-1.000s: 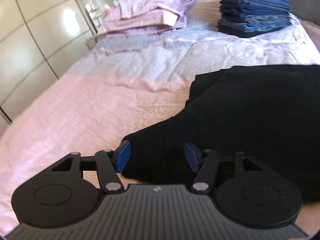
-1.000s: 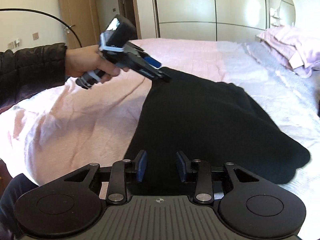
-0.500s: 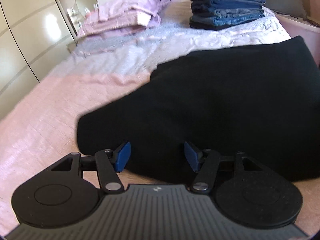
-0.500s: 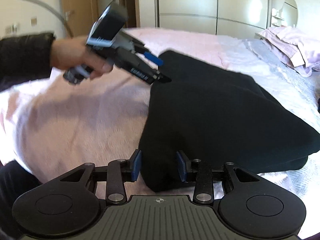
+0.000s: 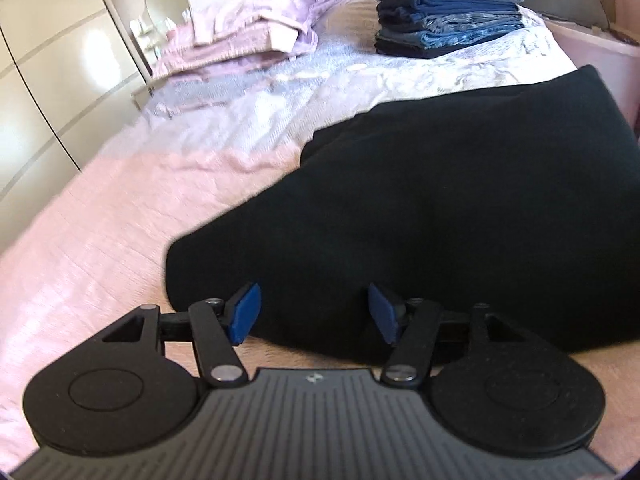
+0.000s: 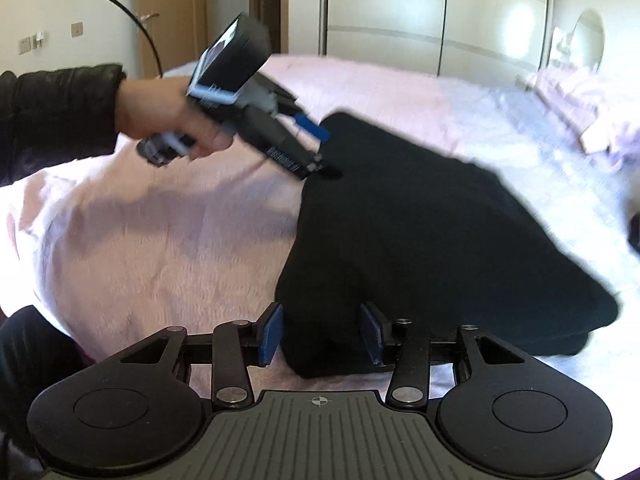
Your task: Fold clothes
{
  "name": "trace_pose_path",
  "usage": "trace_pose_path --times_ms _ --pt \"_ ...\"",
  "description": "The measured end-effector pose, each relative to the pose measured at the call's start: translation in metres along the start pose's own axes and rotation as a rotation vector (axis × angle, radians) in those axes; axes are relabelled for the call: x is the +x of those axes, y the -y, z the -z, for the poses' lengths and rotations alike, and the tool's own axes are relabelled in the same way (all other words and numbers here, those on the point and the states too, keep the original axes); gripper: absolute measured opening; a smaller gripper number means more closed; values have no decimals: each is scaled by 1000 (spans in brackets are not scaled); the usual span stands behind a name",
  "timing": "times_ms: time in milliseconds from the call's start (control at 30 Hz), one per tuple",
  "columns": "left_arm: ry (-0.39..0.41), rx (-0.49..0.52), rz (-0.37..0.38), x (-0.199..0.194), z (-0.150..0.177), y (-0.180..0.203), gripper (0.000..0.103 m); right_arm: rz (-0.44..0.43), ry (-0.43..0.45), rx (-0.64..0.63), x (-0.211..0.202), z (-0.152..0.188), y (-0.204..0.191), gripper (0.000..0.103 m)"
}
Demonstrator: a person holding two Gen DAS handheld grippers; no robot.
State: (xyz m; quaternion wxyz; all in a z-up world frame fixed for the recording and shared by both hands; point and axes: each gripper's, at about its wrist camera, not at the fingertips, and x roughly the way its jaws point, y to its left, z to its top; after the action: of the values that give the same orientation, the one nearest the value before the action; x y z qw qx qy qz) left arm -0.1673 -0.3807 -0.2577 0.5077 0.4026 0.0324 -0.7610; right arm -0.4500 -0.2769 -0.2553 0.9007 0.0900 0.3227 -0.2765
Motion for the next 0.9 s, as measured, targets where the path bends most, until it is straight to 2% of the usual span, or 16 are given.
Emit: trace_pose_path --times_ms 133,333,467,567,633,767,900 --pt "4 67 -14 -14 2 13 56 -3 38 -34 -4 -2 -8 45" --pt "-15 95 -8 -4 3 19 56 -22 20 -51 12 -6 -12 45" --pt "-1 131 -35 -14 1 17 58 -34 7 -62 23 -9 -14 45" --pt "17 164 -58 -26 3 20 65 24 9 -136 16 -6 -24 48" --pt "27 193 -65 -33 6 27 66 41 -12 -182 22 -3 -32 55" --pt "42 251 -74 -47 12 40 71 75 -54 -284 35 1 -50 56" --pt "38 301 -71 -50 19 54 71 149 -95 -449 57 6 -62 59"
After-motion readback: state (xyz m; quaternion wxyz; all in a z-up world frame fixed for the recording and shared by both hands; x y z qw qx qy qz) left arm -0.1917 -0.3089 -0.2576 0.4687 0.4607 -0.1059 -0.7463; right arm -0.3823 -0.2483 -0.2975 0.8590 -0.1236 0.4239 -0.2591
